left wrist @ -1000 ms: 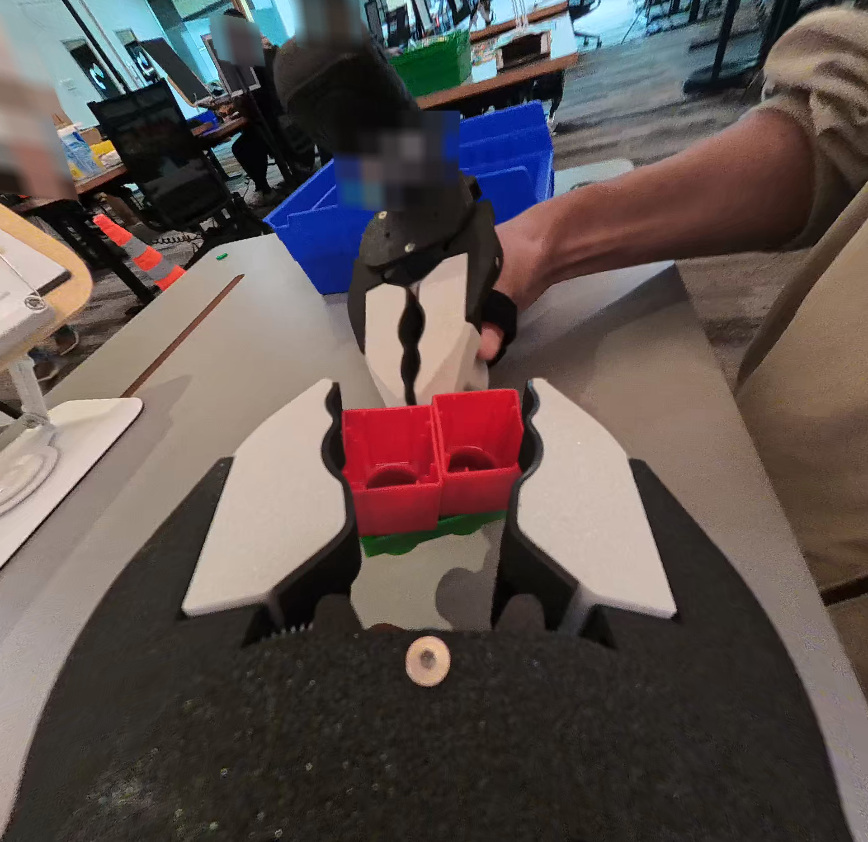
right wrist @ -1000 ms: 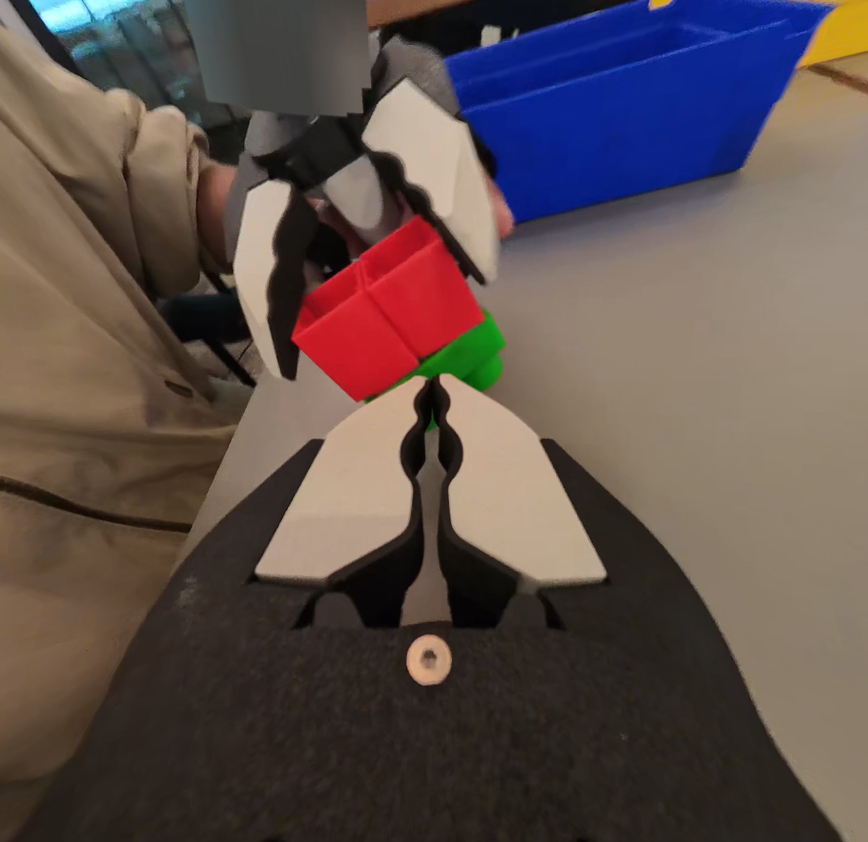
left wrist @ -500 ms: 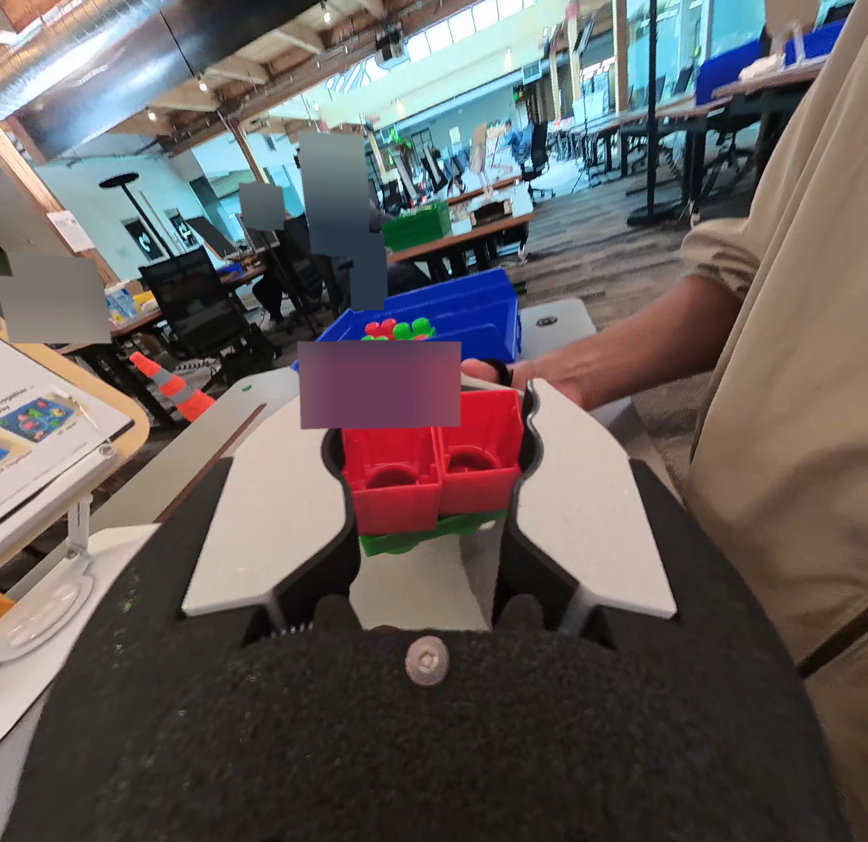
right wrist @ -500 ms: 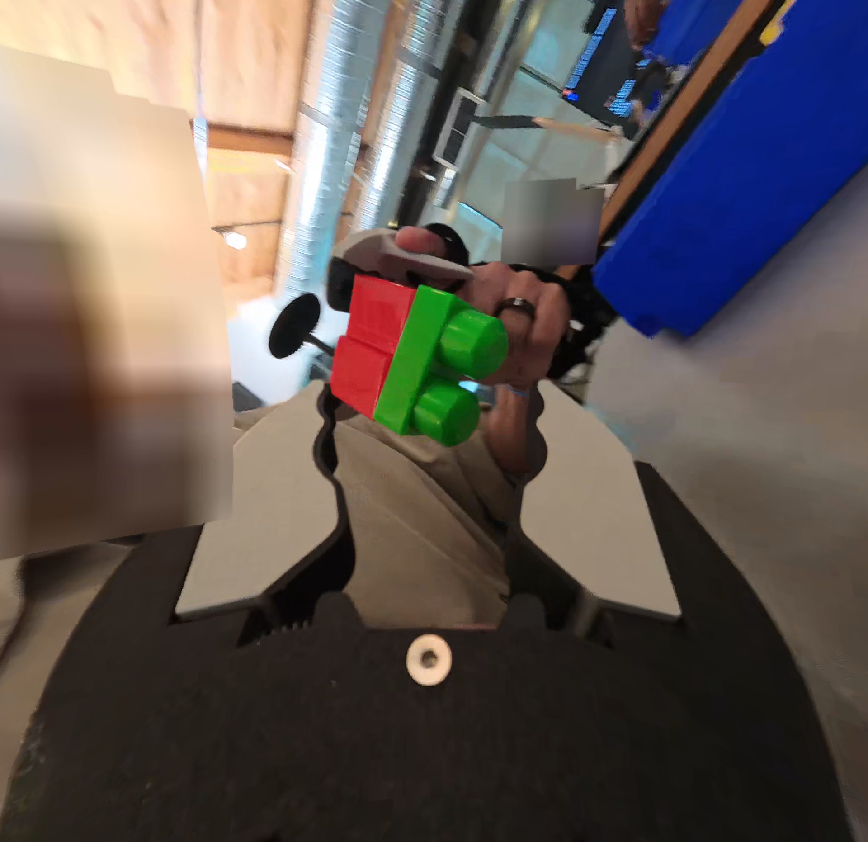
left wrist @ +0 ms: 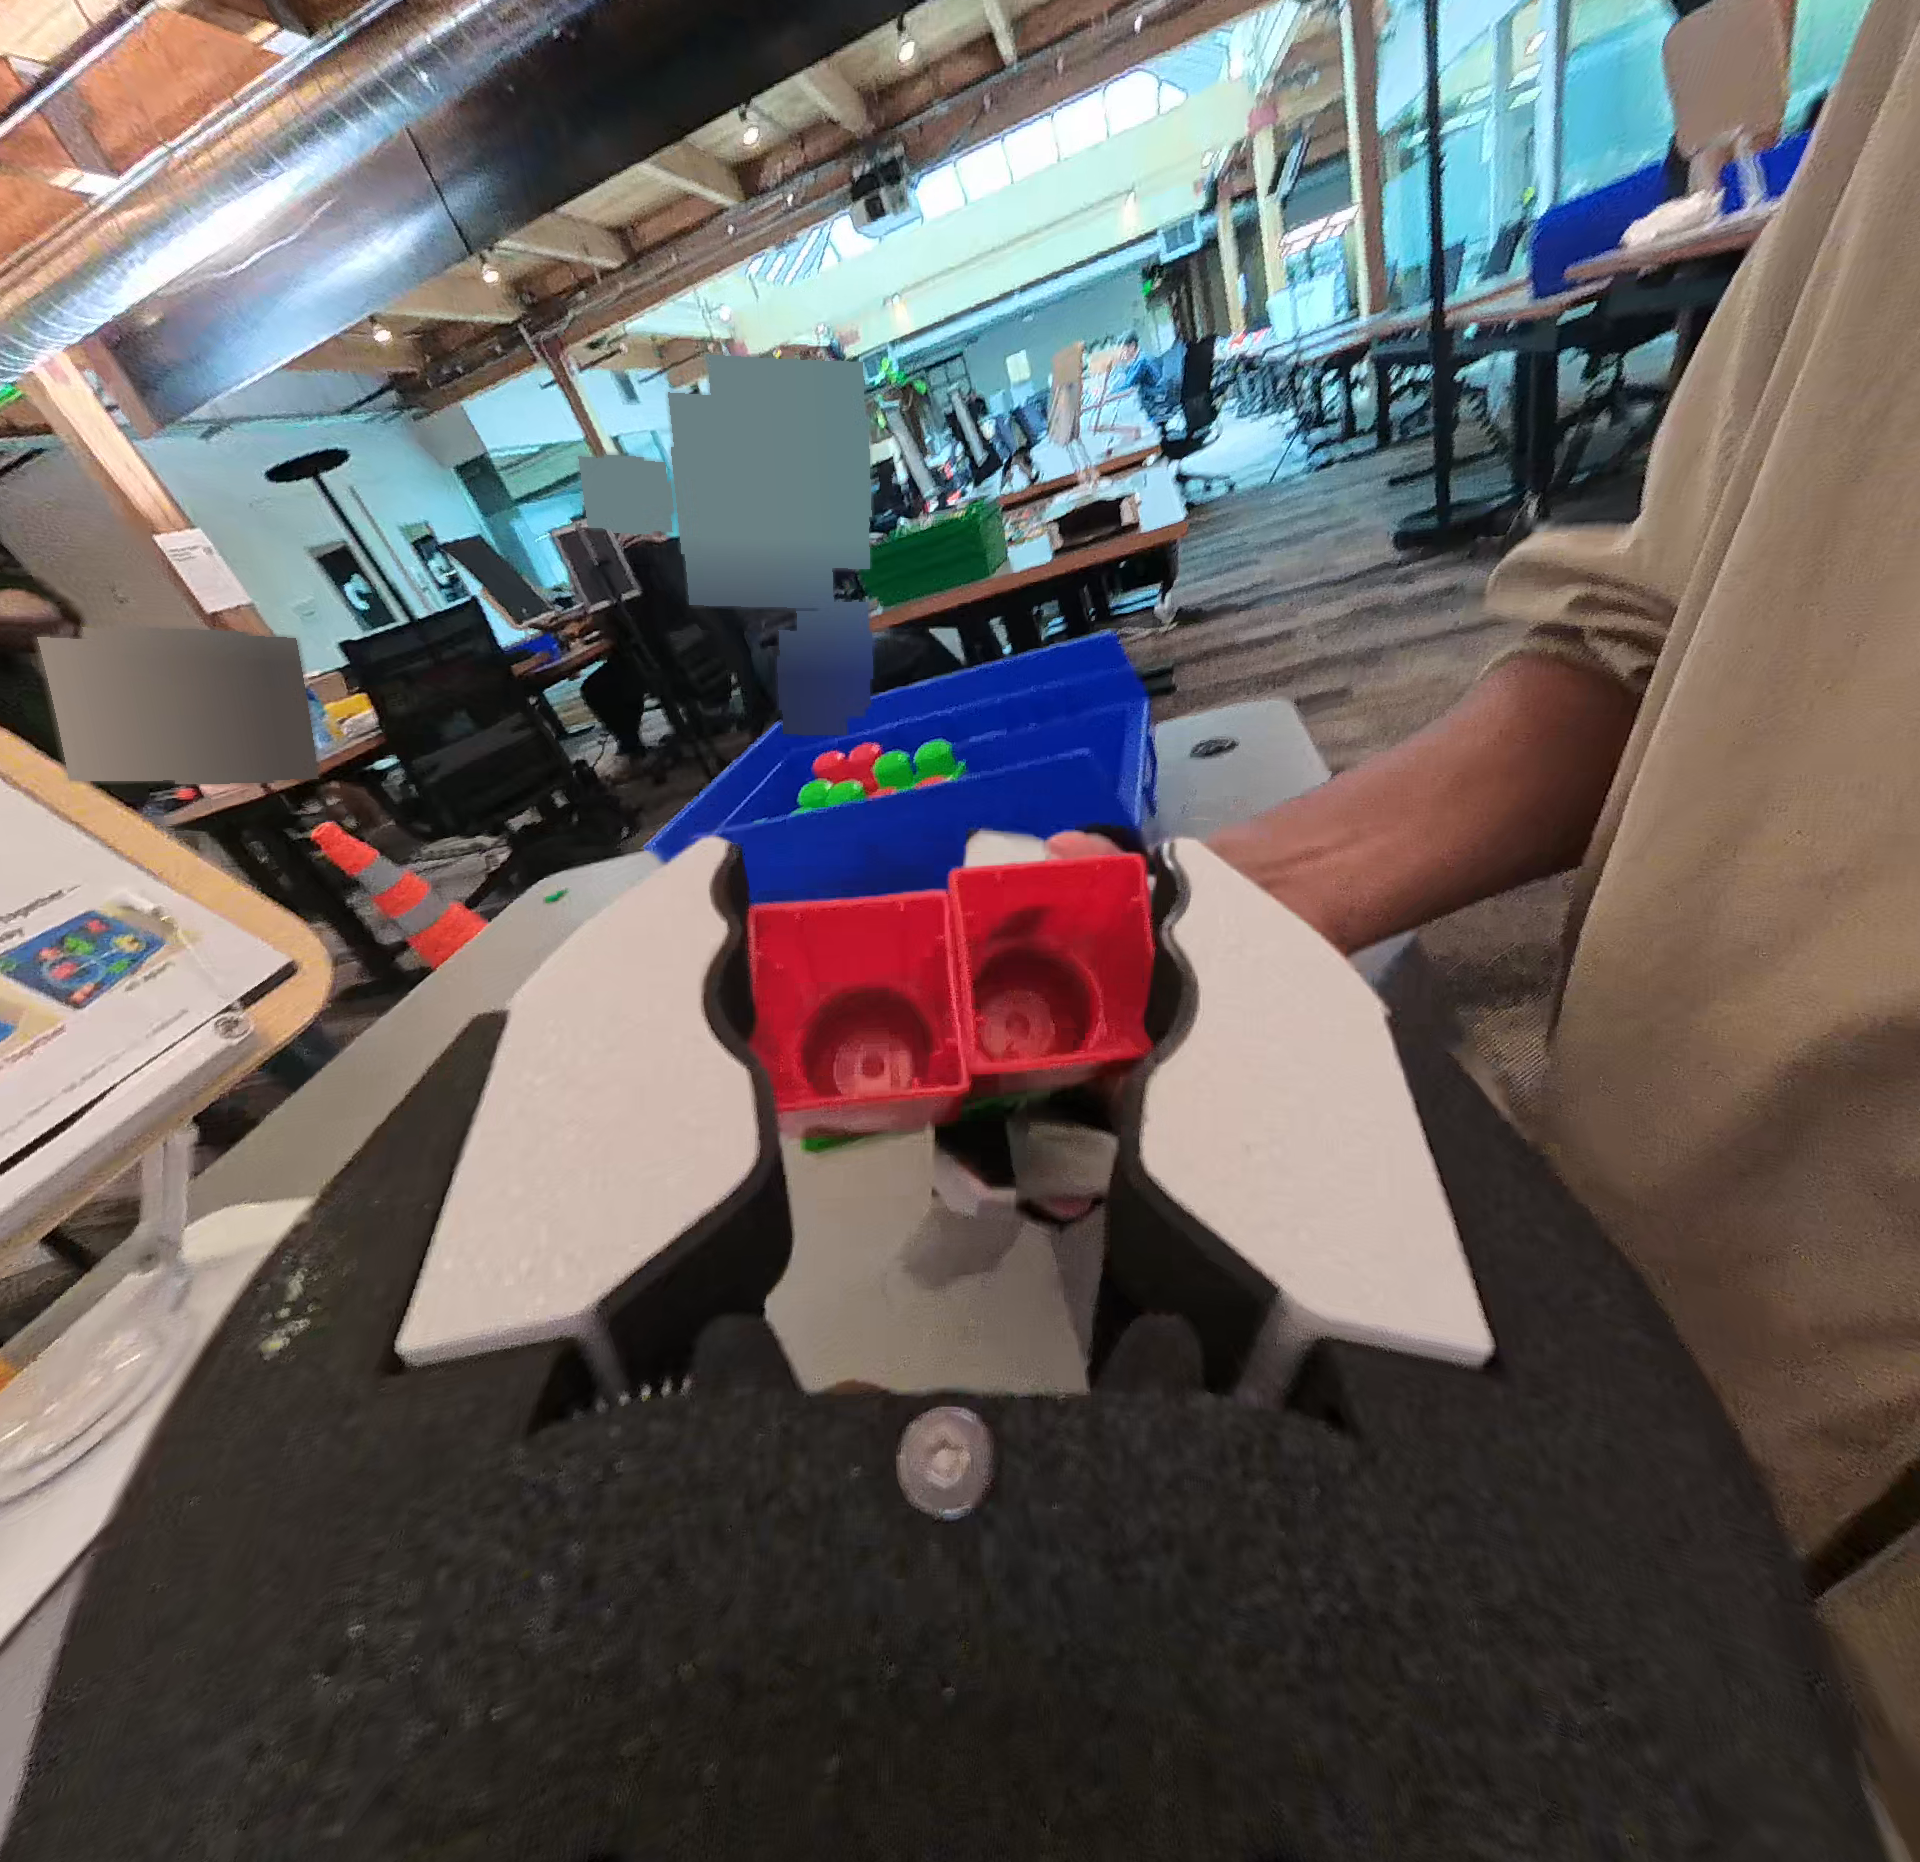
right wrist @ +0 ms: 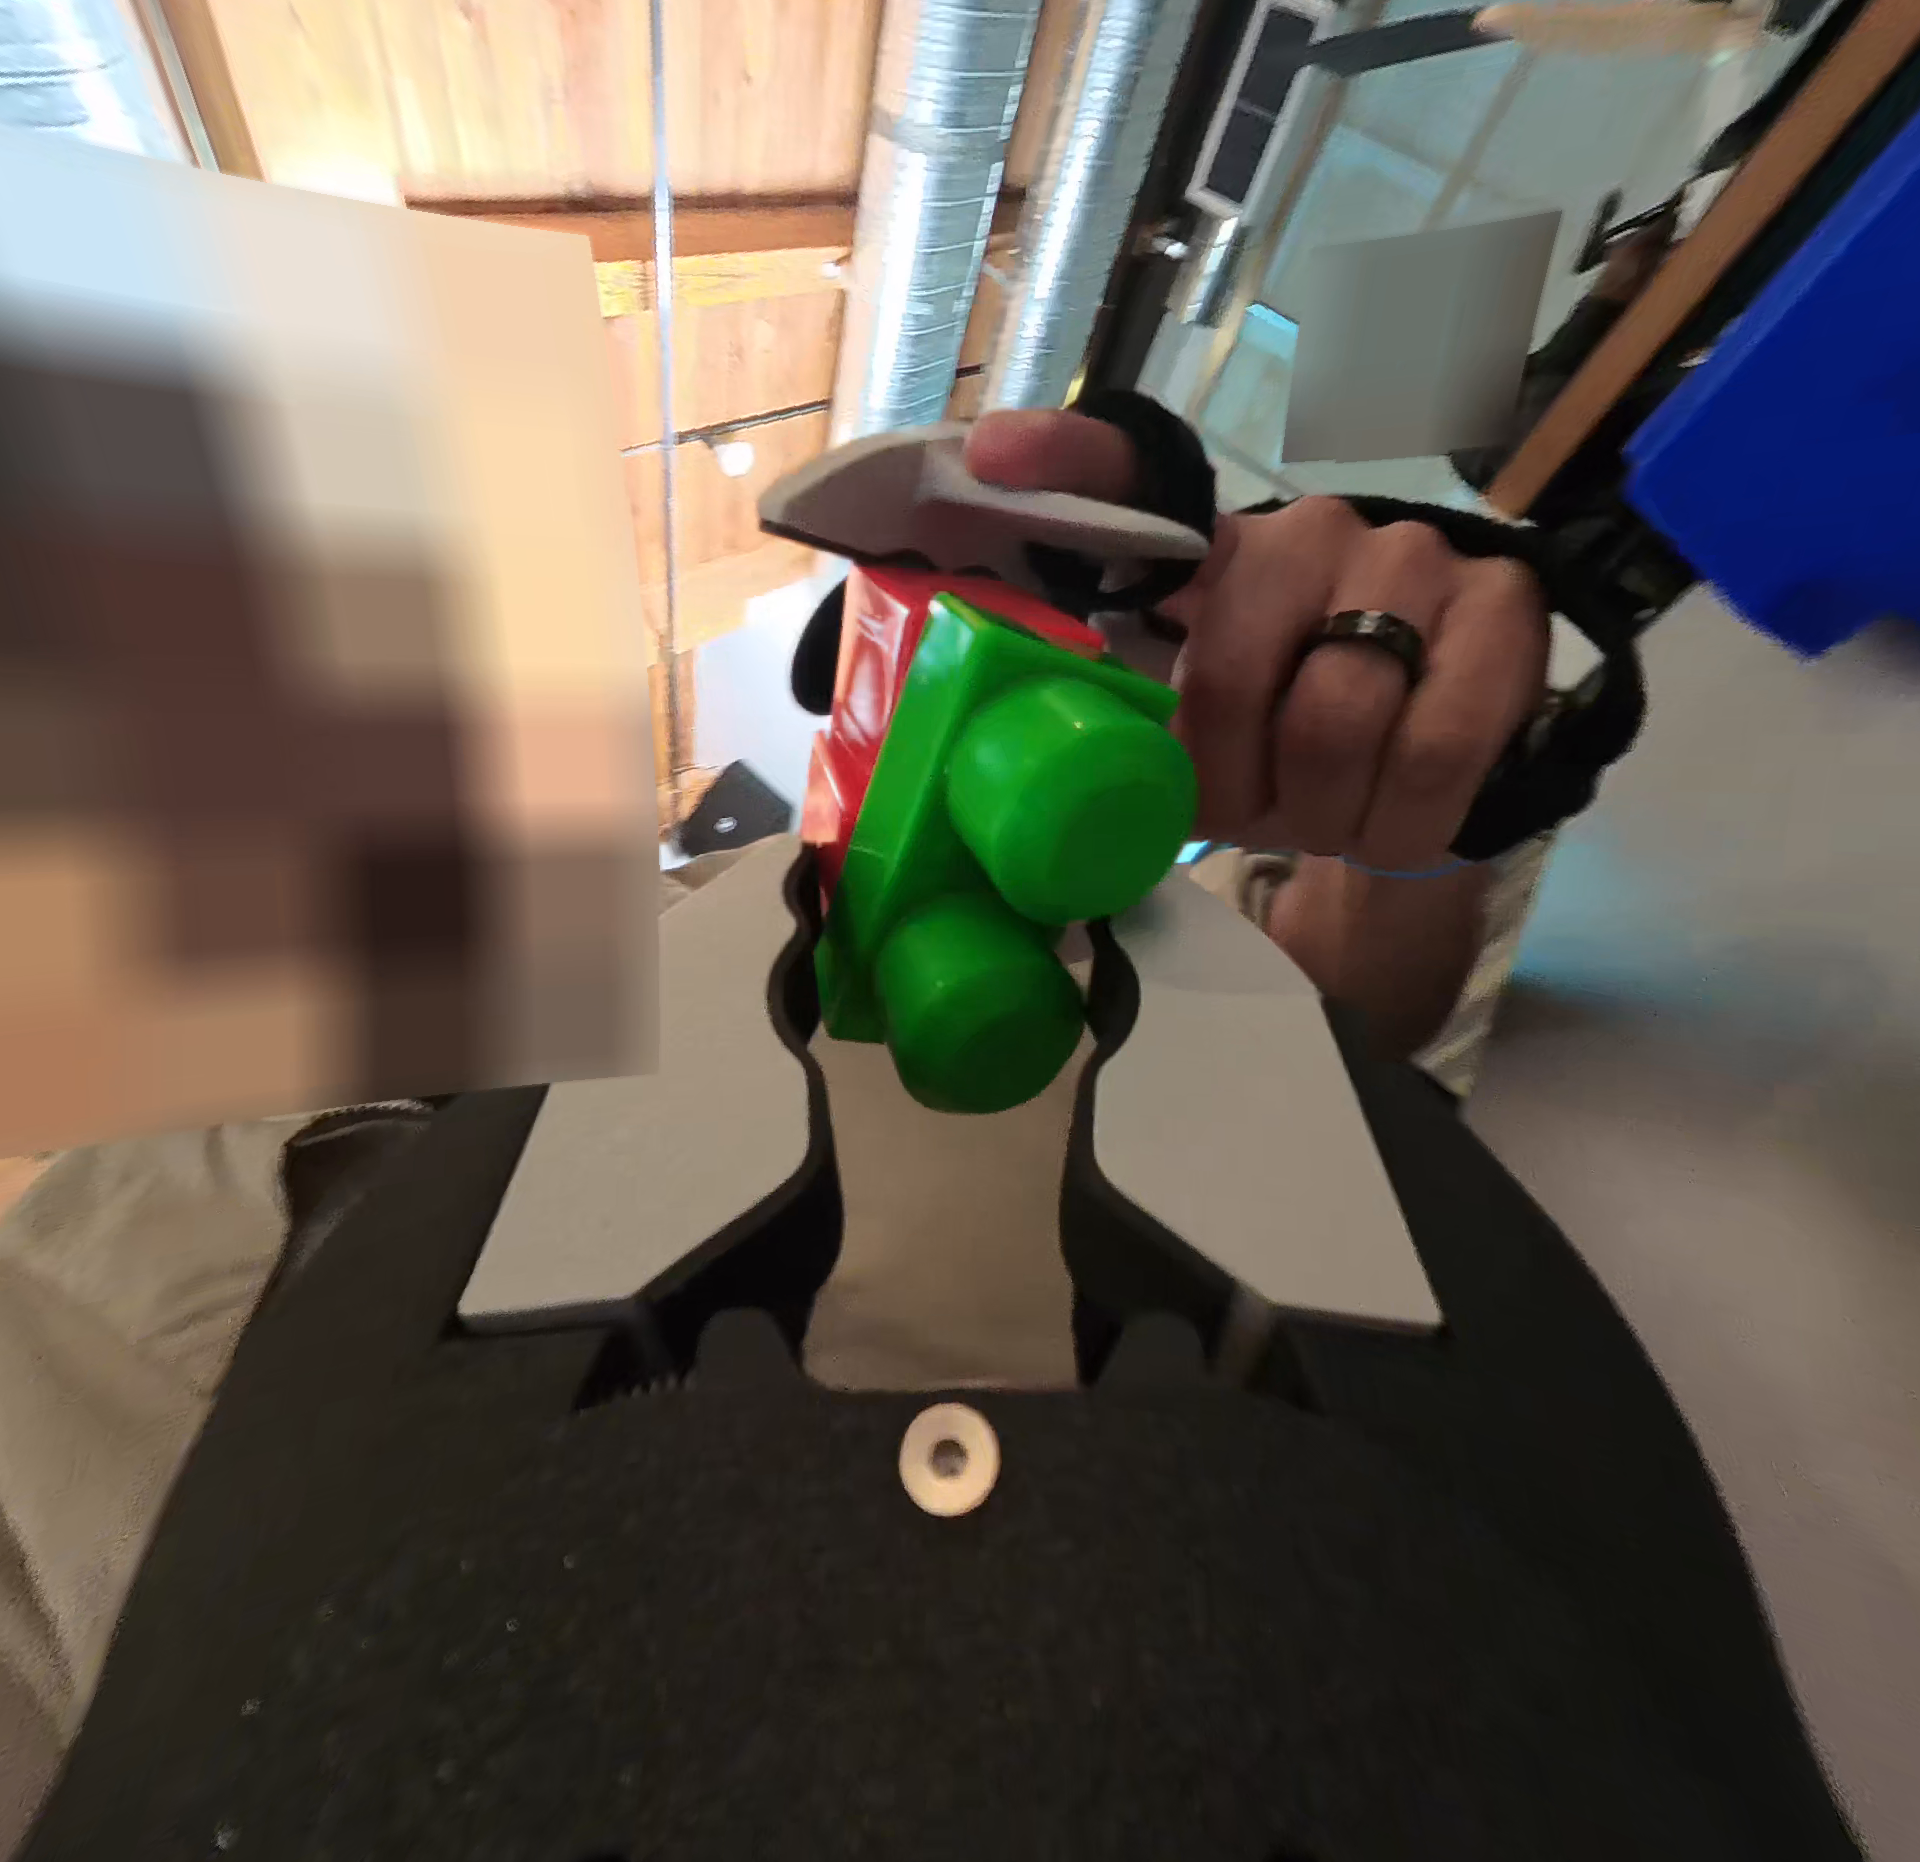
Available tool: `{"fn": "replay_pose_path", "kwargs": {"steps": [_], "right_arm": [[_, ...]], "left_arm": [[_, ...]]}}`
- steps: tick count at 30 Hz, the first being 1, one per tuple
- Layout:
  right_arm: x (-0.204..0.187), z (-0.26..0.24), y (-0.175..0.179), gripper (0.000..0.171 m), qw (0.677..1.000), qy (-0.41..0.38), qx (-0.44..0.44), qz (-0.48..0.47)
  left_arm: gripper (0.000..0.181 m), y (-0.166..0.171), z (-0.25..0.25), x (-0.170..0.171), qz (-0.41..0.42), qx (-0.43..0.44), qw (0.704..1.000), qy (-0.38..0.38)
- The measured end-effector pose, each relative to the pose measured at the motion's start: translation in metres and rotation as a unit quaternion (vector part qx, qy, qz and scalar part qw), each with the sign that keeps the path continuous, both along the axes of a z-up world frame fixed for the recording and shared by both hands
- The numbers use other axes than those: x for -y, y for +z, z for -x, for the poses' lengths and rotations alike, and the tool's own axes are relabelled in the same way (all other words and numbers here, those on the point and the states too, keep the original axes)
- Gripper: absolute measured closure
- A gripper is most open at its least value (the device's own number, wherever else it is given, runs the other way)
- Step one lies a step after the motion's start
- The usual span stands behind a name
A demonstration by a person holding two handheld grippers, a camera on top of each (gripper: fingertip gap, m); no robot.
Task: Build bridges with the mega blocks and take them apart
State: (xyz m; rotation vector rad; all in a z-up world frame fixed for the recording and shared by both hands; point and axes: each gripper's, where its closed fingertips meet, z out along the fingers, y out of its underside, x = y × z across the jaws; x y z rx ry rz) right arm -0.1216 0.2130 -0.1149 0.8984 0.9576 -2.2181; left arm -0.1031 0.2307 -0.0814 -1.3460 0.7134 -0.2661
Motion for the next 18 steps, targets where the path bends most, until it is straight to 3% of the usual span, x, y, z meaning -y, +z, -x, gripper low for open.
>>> {"fn": "replay_pose_path", "kwargs": {"steps": [9,18], "right_arm": [[-0.024,0.015,-0.033,0.129,0.974,-0.116,0.048,-0.187],[-0.016,0.013,-0.042,0.131,0.941,-0.112,0.068,-0.314]], "left_arm": [[0.108,-0.044,0.029,-0.010,0.043,-0.071,0.991,0.104],[0.104,-0.067,0.036,-0.011,0.036,-0.205,0.969,0.137]]}}
